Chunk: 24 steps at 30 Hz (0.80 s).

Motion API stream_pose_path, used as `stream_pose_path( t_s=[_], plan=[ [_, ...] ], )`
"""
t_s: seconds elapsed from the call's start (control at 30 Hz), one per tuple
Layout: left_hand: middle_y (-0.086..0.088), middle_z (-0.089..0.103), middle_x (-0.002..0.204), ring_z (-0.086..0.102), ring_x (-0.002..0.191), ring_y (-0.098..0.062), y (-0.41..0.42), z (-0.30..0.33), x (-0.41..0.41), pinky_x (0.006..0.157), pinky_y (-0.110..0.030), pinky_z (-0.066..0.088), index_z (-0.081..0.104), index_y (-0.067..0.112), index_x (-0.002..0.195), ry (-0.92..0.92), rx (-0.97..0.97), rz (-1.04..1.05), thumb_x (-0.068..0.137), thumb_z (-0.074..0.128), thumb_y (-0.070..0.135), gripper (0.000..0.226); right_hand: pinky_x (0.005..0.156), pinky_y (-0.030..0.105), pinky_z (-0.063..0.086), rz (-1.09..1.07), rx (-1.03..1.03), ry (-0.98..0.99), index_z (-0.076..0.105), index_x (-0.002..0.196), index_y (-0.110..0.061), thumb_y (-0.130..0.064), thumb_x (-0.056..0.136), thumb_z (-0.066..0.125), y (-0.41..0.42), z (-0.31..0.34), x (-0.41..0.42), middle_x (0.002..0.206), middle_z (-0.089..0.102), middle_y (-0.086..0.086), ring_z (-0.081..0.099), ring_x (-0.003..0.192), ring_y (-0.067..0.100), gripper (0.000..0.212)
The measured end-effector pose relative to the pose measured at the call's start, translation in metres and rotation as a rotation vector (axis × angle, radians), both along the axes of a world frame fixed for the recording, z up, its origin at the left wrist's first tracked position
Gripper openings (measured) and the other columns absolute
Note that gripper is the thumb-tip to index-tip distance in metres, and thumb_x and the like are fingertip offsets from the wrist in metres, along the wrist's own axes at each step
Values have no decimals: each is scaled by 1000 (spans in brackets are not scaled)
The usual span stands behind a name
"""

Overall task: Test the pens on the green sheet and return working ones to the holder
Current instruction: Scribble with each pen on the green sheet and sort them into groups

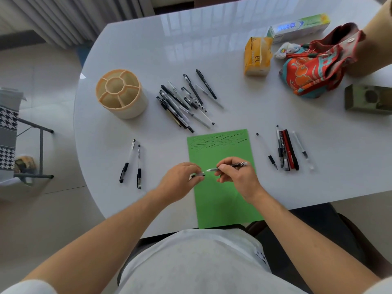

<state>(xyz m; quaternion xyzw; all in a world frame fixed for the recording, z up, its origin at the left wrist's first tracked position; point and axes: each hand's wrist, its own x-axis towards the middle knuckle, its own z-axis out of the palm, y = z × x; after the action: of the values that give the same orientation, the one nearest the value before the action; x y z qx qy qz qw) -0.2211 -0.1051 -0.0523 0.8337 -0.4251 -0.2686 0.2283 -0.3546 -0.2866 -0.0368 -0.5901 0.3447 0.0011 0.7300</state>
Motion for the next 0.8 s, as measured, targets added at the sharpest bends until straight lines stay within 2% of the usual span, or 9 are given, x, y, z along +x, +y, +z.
stream_pose_path(
  t_s=[0.13, 0.23, 0.37, 0.43, 0.6, 0.8],
  plan=[
    [10, 68, 87, 61, 77, -10, -7, 7, -2, 70, -31, 51, 71, 24, 98, 13, 19, -1, 94, 62, 40, 19, 75, 51, 60, 3, 12, 10, 72, 92, -2, -1, 95, 65, 4, -2, 2, 81, 75, 20, 66, 59, 26, 8],
    [10, 63, 71, 57, 63, -12, -10, 13, -3, 57, -30, 43, 69, 24, 95, 0, 53, -23, 95, 61, 39, 17, 74, 45, 63, 32, 45, 6, 72, 94, 1, -3, 95, 66, 6, 0, 2, 82, 75, 21, 67, 62, 26, 7],
    [9, 55, 60, 52, 56, -15, -12, 20, -4, 52, -29, 35, 68, 22, 88, -17, 63, -44, 95, 61, 34, 16, 72, 41, 64, -8, 100, -3, 70, 95, 5, -3, 97, 64, 10, 2, 4, 78, 74, 19, 64, 59, 26, 11],
    [8, 53, 59, 51, 55, -16, -13, 22, -6, 52, -29, 32, 67, 19, 84, -19, 65, -55, 95, 61, 31, 17, 71, 39, 63, -19, 113, 2, 69, 96, 7, -5, 98, 62, 11, 1, 4, 78, 73, 18, 64, 59, 25, 14],
    [2, 59, 62, 55, 58, -21, -13, 24, -5, 54, -31, 36, 67, 15, 83, -11, 103, -40, 95, 61, 30, 20, 71, 37, 63, 10, 98, 34, 70, 95, 3, -8, 99, 62, 15, -2, 8, 79, 74, 16, 66, 60, 23, 14],
    [4, 59, 75, 52, 68, -13, -12, 21, 1, 59, -28, 37, 70, 20, 83, -17, 133, -39, 92, 63, 38, 21, 64, 31, 59, 142, -6, 65, 71, 91, -6, -14, 99, 65, 17, -7, 21, 78, 75, 10, 66, 62, 17, 13]
  ],
)
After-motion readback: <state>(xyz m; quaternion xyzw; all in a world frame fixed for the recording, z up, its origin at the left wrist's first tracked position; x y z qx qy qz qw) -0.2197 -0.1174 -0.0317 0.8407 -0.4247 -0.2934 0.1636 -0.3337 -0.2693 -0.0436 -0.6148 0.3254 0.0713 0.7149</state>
